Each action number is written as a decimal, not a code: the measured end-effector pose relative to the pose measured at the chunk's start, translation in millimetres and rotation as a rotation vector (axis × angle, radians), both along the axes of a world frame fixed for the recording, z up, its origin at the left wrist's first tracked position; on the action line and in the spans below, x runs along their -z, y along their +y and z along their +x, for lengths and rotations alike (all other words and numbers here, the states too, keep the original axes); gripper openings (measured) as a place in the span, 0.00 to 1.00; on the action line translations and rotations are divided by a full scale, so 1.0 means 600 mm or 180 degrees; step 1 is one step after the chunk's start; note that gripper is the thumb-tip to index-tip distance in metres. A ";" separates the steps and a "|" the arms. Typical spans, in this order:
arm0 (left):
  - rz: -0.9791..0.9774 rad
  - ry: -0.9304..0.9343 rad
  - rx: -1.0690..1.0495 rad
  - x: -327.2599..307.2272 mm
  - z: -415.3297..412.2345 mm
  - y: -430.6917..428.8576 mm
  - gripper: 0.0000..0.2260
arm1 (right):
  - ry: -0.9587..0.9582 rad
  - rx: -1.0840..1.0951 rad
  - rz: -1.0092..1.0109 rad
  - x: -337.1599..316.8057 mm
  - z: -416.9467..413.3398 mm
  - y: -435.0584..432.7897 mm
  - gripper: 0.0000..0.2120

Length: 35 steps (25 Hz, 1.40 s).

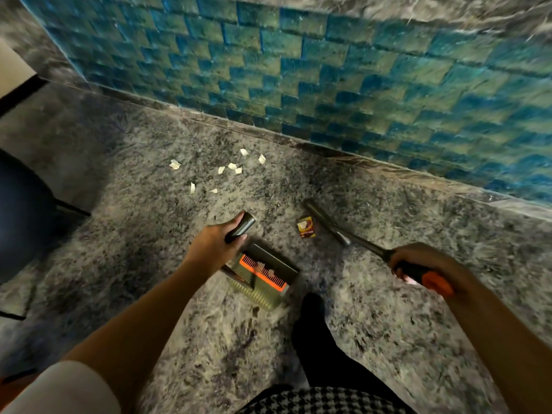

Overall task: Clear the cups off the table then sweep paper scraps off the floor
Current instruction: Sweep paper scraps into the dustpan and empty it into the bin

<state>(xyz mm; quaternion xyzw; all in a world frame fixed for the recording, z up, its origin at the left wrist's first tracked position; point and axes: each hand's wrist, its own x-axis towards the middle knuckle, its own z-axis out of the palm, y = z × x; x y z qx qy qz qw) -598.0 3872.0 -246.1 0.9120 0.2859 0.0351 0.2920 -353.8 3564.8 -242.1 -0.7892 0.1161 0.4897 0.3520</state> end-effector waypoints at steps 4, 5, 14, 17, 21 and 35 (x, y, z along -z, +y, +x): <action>-0.0041 0.0118 0.0035 -0.002 0.138 0.046 0.25 | -0.0217 -0.0125 -0.0165 0.022 0.145 0.043 0.03; -0.0085 0.0144 0.0016 -0.002 0.160 0.053 0.25 | -0.0265 -0.0167 -0.0154 0.027 0.169 0.053 0.03; -0.0250 0.0184 0.0404 0.007 0.297 0.133 0.24 | -0.0224 -0.0943 -0.0224 0.011 0.199 0.160 0.04; -0.0041 0.0047 0.0606 0.007 0.327 0.152 0.25 | 0.0040 -0.0972 -0.0121 -0.006 0.168 0.173 0.09; -0.0122 -0.0045 0.0621 0.003 0.346 0.182 0.25 | 0.0438 -0.0829 0.0040 -0.026 0.147 0.202 0.12; 0.0006 0.0133 -0.0312 -0.004 0.225 0.388 0.24 | 0.0686 -0.0507 0.0414 -0.098 0.174 0.423 0.21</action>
